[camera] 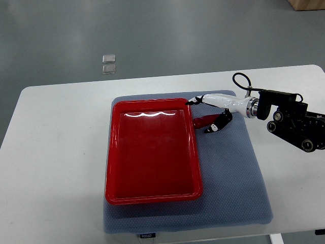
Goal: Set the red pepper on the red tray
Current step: 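Close the right hand's fingers around the red pepper and lift it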
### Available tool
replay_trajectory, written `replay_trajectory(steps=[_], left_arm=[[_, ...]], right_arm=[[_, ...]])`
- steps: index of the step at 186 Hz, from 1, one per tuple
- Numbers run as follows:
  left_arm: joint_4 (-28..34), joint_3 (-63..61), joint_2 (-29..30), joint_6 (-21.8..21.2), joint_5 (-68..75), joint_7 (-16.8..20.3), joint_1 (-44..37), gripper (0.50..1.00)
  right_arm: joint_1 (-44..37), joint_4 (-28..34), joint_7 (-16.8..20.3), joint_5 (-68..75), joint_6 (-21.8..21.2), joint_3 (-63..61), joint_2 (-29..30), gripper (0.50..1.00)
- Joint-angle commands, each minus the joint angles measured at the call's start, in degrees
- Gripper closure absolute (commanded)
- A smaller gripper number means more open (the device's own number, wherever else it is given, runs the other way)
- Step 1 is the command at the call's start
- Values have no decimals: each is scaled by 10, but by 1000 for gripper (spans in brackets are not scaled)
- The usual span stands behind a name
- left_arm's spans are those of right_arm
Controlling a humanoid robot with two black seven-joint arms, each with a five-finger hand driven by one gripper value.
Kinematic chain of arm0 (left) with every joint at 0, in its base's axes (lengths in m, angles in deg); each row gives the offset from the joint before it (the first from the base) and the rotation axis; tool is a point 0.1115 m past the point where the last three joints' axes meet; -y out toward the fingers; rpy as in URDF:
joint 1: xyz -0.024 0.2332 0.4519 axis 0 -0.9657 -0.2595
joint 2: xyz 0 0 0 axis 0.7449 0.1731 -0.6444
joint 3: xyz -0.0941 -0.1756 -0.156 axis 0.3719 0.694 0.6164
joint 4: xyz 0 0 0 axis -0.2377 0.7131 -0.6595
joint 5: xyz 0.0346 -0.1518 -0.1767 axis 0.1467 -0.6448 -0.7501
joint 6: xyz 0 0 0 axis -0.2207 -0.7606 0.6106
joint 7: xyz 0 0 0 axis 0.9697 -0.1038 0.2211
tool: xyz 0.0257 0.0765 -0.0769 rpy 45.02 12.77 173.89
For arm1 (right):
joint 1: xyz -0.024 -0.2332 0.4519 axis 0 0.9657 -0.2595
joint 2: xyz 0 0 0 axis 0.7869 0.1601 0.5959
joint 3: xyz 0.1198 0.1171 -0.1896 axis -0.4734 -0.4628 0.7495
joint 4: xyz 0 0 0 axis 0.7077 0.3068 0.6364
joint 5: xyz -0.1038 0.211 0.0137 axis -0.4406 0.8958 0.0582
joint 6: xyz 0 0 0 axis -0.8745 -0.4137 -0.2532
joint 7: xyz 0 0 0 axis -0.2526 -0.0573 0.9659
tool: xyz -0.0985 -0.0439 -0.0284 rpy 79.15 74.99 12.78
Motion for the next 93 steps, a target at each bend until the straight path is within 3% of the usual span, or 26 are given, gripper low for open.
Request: replay_trajectory(steps=[1, 47, 48, 55, 63, 84, 93], left_arm=[[0, 0, 0, 0, -1, 0, 0, 500], [1, 0, 0, 0, 0, 0, 0, 500], [1, 0, 0, 0, 0, 0, 0, 500], [2, 0, 0, 0, 0, 0, 0, 500], [2, 0, 0, 0, 0, 0, 0, 500], [2, 0, 0, 0, 0, 0, 0, 500], [2, 0, 0, 0, 0, 0, 0, 500]], right_arm=[[0, -10, 2, 0, 3, 1, 2, 632], [-3, -26, 2, -7, 27, 38, 2, 679], [-3, -30, 2, -7, 35, 49, 2, 699], [-3, -32, 2, -7, 39, 53, 3, 707], [-2, -33, 2, -7, 44, 56, 4, 756], [-1, -34, 2, -7, 48, 58, 4, 950], [-1, -34, 2, -8, 47, 58, 4, 969]])
